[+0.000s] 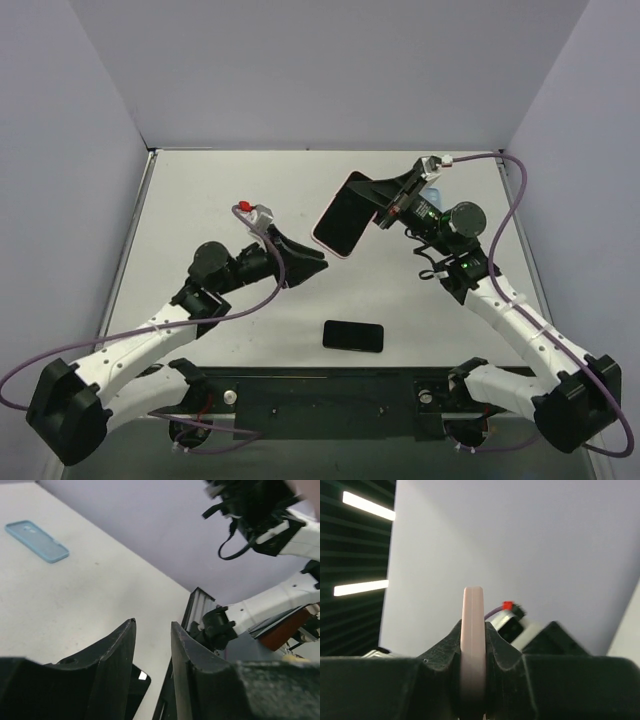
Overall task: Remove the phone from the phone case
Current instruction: Remove the phone case from the phone.
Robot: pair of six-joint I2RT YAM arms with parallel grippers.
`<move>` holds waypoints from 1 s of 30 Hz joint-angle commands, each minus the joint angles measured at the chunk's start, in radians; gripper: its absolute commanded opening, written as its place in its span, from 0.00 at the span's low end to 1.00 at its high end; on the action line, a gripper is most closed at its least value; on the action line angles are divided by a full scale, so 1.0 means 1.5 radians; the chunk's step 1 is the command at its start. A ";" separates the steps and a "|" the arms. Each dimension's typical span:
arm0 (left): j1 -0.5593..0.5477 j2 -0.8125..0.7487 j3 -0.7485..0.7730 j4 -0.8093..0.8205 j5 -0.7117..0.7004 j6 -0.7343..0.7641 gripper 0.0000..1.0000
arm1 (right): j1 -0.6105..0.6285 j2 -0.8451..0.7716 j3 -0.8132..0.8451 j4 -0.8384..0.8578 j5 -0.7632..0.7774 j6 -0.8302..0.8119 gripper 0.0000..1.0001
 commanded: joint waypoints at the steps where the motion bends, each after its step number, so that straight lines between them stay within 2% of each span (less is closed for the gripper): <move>1: -0.001 -0.133 -0.023 0.023 0.034 -0.029 0.46 | -0.030 -0.067 0.047 -0.157 0.029 -0.202 0.00; 4: 0.002 -0.174 -0.018 0.008 0.020 -0.097 0.56 | -0.045 -0.070 0.044 -0.161 0.028 -0.221 0.00; 8: 0.007 -0.188 -0.006 0.024 -0.033 -0.213 0.63 | -0.062 -0.056 0.044 -0.146 0.003 -0.216 0.00; 12: 0.015 -0.161 -0.002 0.078 -0.067 -0.349 0.64 | -0.071 -0.059 0.041 -0.142 -0.007 -0.226 0.00; 17: 0.024 -0.100 0.003 0.125 -0.050 -0.443 0.72 | -0.072 -0.061 0.041 -0.144 -0.013 -0.231 0.00; 21: 0.025 -0.073 -0.001 0.205 -0.050 -0.483 0.73 | -0.071 -0.061 0.044 -0.151 -0.019 -0.246 0.00; 24: 0.025 -0.059 0.002 0.224 -0.053 -0.498 0.73 | -0.070 -0.063 0.046 -0.160 -0.018 -0.252 0.00; 28: 0.019 -0.039 0.018 0.241 -0.043 -0.501 0.65 | -0.067 -0.065 0.045 -0.166 -0.011 -0.259 0.00; 30: 0.015 -0.030 0.021 0.244 -0.035 -0.501 0.57 | -0.066 -0.064 0.045 -0.165 -0.006 -0.260 0.00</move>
